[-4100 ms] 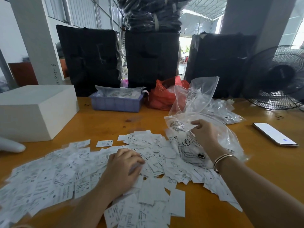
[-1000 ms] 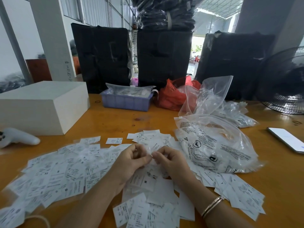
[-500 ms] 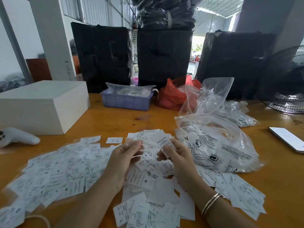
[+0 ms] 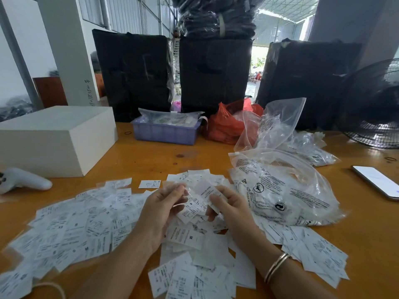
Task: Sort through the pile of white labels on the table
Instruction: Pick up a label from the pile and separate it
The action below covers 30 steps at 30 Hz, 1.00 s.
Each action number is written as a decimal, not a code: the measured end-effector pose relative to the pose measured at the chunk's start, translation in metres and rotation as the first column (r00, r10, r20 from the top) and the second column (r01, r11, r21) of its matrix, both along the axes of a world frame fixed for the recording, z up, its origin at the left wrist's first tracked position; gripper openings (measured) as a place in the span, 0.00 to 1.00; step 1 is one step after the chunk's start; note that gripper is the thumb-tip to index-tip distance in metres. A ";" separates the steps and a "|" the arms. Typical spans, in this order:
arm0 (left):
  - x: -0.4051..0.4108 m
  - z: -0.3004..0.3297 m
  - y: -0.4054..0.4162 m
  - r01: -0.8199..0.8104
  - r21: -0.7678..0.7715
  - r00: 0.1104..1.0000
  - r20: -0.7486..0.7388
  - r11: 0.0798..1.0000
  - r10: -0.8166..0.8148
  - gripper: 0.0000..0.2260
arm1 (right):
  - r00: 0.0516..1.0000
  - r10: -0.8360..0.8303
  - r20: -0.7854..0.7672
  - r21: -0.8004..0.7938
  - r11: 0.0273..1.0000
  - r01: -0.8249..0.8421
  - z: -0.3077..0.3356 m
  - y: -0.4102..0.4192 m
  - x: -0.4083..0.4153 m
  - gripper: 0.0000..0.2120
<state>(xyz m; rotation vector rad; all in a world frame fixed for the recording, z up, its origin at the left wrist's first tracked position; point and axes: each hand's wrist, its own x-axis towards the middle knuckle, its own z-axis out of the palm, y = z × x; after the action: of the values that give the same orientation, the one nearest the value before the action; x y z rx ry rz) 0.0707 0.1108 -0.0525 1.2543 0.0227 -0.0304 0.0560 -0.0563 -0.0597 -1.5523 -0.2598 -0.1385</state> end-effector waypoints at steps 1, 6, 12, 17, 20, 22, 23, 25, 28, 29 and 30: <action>0.000 0.000 0.000 0.007 0.005 1.000 0.001 1.000 -0.007 0.09 | 1.000 -0.001 0.000 -0.033 0.999 0.001 -0.001 0.001 -0.001 0.08; 0.000 0.001 0.000 0.018 -0.010 1.000 -0.008 1.000 -0.018 0.13 | 0.999 -0.052 0.004 -0.023 0.998 0.052 0.000 0.001 0.000 0.08; 0.000 0.001 0.001 0.032 0.021 0.999 -0.011 0.999 -0.032 0.10 | 0.999 0.016 -0.031 -0.110 0.994 -0.019 -0.001 0.003 -0.001 0.08; 0.001 0.000 0.003 0.069 0.065 0.997 -0.024 0.995 -0.068 0.07 | 0.993 0.063 -0.098 -0.124 0.989 -0.075 -0.002 0.003 -0.001 0.13; -0.002 0.000 0.004 0.100 0.176 0.995 0.003 0.979 -0.102 0.07 | 0.994 0.091 -0.068 -0.233 0.967 -0.104 -0.002 0.004 -0.002 0.18; -0.005 0.000 0.002 0.111 0.291 0.992 0.022 0.950 -0.123 0.06 | 0.994 0.105 -0.034 -0.265 0.958 -0.110 0.000 0.006 -0.004 0.20; -0.006 0.000 0.001 0.116 0.329 0.991 0.029 0.937 -0.133 0.05 | 0.995 0.100 -0.028 -0.259 0.960 -0.104 0.000 0.006 -0.004 0.21; -0.006 -0.001 -0.001 0.116 0.332 0.991 0.021 0.936 -0.130 0.04 | 0.997 0.070 -0.036 -0.212 0.974 -0.076 0.000 0.005 -0.004 0.20; -0.003 -0.001 -0.001 0.078 0.262 0.997 -0.031 0.962 -0.072 0.04 | 0.997 0.043 -0.066 -0.137 0.989 -0.051 0.000 0.001 -0.002 0.16; -0.002 -0.002 0.000 0.069 0.253 0.998 -0.034 0.965 -0.062 0.04 | 0.997 0.034 -0.070 -0.133 0.990 -0.043 0.000 0.002 -0.003 0.14; -0.001 -0.002 0.001 0.061 0.242 0.998 -0.034 0.968 -0.054 0.03 | 0.997 0.020 -0.069 -0.139 0.990 -0.030 0.001 0.003 -0.003 0.12</action>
<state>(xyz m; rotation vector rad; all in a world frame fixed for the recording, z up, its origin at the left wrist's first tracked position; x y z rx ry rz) 0.0693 0.1115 -0.0550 1.5000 0.0143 -0.0973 0.0530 -0.0530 -0.0586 -1.6890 -0.2392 -0.0487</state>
